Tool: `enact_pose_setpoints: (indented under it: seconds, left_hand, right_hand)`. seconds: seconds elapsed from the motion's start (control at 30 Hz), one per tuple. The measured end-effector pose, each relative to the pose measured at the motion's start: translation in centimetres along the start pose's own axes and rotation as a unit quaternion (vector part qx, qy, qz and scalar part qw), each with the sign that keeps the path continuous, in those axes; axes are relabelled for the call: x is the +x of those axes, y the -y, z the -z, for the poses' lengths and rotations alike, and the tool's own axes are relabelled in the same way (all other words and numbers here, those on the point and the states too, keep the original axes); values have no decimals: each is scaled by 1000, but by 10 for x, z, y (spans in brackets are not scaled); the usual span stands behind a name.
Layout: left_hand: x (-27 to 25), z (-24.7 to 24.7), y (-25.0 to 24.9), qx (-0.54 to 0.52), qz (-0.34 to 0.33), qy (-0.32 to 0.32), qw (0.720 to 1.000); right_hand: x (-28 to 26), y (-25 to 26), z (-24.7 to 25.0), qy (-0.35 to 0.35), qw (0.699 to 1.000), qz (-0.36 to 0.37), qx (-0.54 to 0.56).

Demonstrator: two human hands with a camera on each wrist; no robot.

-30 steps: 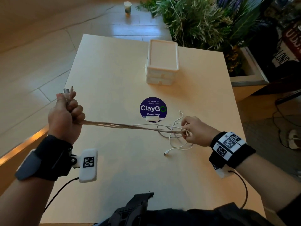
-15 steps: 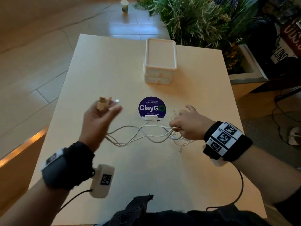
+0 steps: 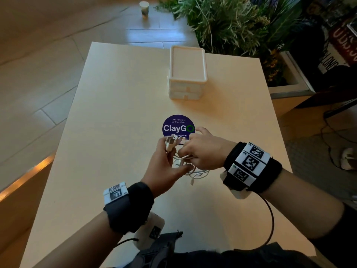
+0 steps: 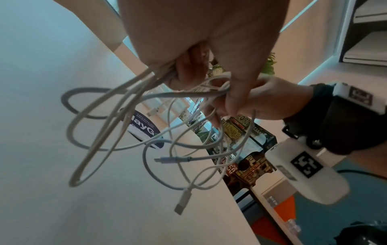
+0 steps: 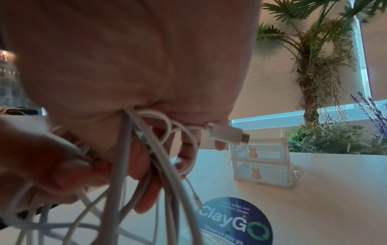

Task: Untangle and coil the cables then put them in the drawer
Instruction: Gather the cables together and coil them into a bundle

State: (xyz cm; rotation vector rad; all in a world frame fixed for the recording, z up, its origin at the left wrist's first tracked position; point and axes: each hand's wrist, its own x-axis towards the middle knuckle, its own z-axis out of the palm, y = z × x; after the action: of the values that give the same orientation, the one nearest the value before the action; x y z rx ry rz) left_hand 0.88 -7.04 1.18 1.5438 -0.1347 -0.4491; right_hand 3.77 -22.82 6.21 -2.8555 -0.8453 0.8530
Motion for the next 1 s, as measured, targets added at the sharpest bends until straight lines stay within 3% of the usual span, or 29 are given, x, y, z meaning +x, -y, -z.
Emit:
enact_pose_setpoints:
  seconds: [0.23, 0.4, 0.57, 0.73, 0.9, 1.0]
  left_hand:
    - [1, 4, 1, 109, -22, -22, 994]
    - [4, 14, -4, 73, 12, -62, 995]
    - [-4, 40, -1, 18, 25, -77, 997]
    - [-15, 44, 9, 6, 60, -45, 997]
    - [-15, 54, 14, 36, 65, -43, 996]
    - [-15, 70, 16, 36, 59, -83, 994]
  right_hand:
    - [1, -6, 5, 17, 999, -3, 37]
    - [1, -22, -4, -21, 987, -52, 152]
    - [-20, -66, -23, -38, 969, -206, 131]
    - [-21, -84, -37, -115, 959, -238, 101]
    - [-21, -99, -38, -135, 946, -261, 135]
    - [-30, -112, -40, -118, 955, -262, 73]
